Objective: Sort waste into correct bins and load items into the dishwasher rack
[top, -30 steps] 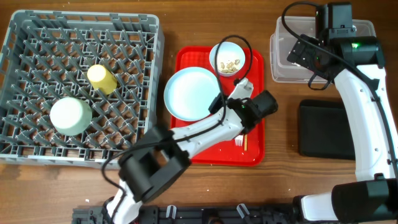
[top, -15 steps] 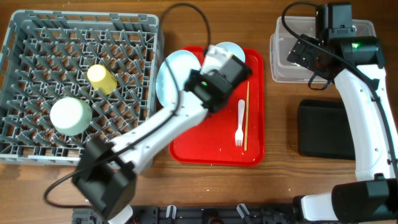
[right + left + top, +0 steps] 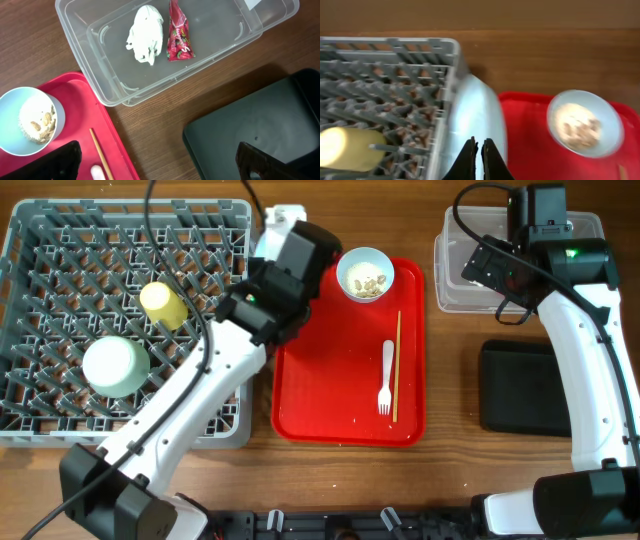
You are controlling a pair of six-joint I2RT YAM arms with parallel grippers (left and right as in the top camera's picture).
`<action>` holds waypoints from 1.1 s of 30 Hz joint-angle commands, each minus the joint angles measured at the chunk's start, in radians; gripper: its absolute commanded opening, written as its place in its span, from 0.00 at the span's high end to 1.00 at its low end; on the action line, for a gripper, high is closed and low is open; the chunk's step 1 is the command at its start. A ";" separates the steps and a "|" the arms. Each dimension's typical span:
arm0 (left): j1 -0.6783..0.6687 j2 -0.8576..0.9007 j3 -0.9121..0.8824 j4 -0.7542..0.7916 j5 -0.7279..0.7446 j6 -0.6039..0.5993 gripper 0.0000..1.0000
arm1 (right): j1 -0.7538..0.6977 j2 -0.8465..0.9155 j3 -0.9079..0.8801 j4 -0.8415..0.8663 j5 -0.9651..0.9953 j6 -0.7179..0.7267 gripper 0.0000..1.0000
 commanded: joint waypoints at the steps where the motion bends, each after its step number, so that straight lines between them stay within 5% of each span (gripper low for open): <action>1: 0.066 -0.039 -0.003 0.010 -0.039 0.006 0.96 | 0.003 -0.023 -0.003 0.003 0.021 -0.010 0.00; 6: 0.074 -0.095 -0.003 0.049 0.020 0.006 0.96 | 0.003 -0.023 -0.003 0.003 0.021 -0.010 0.00; 9: 0.074 -0.089 -0.003 0.021 0.224 0.006 0.96 | 0.003 -0.023 -0.003 0.003 0.020 -0.010 0.00; 10: 0.074 -0.080 -0.003 0.012 0.308 0.006 0.89 | 0.003 -0.023 -0.003 0.003 0.021 -0.010 0.00; 12: 0.074 -0.051 -0.004 -0.004 0.481 0.006 0.51 | 0.003 -0.023 -0.003 0.003 0.020 -0.010 0.00; 16: 0.057 0.054 -0.004 -0.008 0.769 0.005 0.37 | 0.003 -0.023 -0.003 0.003 0.021 -0.010 0.00; 33: -0.211 0.429 -0.004 -0.005 0.620 0.001 0.44 | 0.003 -0.023 -0.003 0.003 0.021 -0.010 0.00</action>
